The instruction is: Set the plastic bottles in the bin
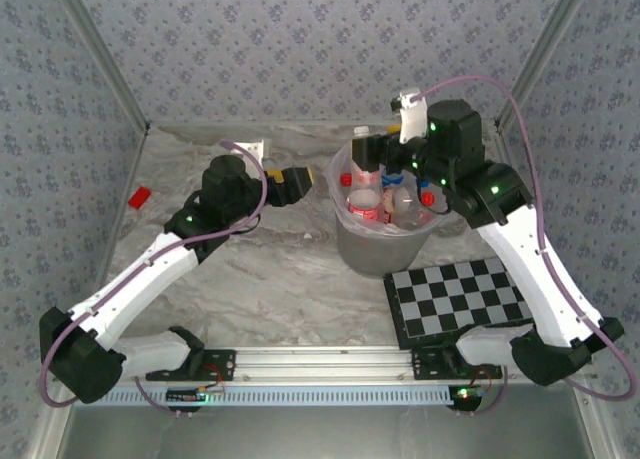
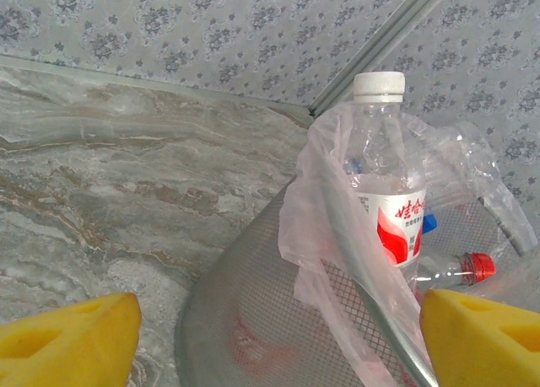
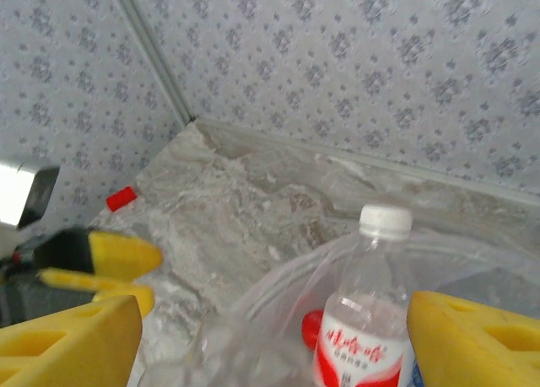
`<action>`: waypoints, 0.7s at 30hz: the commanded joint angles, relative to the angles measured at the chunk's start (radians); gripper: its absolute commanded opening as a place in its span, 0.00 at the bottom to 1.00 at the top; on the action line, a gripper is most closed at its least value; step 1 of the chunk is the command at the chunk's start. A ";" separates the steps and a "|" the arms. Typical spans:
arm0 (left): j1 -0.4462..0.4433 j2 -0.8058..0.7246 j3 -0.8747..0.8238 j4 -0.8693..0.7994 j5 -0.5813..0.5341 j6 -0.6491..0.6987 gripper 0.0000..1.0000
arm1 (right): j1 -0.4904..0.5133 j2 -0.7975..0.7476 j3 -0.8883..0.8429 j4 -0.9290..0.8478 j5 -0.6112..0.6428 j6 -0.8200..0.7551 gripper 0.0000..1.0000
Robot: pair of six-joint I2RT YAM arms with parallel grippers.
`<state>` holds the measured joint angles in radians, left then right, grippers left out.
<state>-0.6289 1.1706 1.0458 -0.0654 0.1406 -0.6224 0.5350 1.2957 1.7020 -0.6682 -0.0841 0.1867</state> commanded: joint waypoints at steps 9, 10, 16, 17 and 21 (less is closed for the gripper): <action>0.004 -0.004 -0.010 0.031 0.024 -0.010 0.86 | -0.006 0.119 -0.006 -0.036 0.024 -0.040 0.66; 0.005 -0.003 -0.010 0.029 0.022 -0.007 0.86 | -0.001 0.104 -0.040 -0.028 0.026 -0.035 0.65; 0.005 0.017 -0.013 0.042 0.022 -0.007 0.86 | 0.032 0.003 -0.279 0.007 0.062 0.013 0.62; 0.005 0.023 -0.013 0.046 0.025 -0.010 0.86 | 0.034 -0.014 -0.321 0.019 0.061 0.026 0.61; 0.005 0.038 -0.011 0.057 0.033 -0.016 0.86 | 0.042 -0.064 -0.451 0.057 0.062 0.076 0.59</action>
<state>-0.6281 1.1995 1.0386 -0.0490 0.1490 -0.6300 0.5571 1.2098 1.3697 -0.4511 -0.0372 0.2398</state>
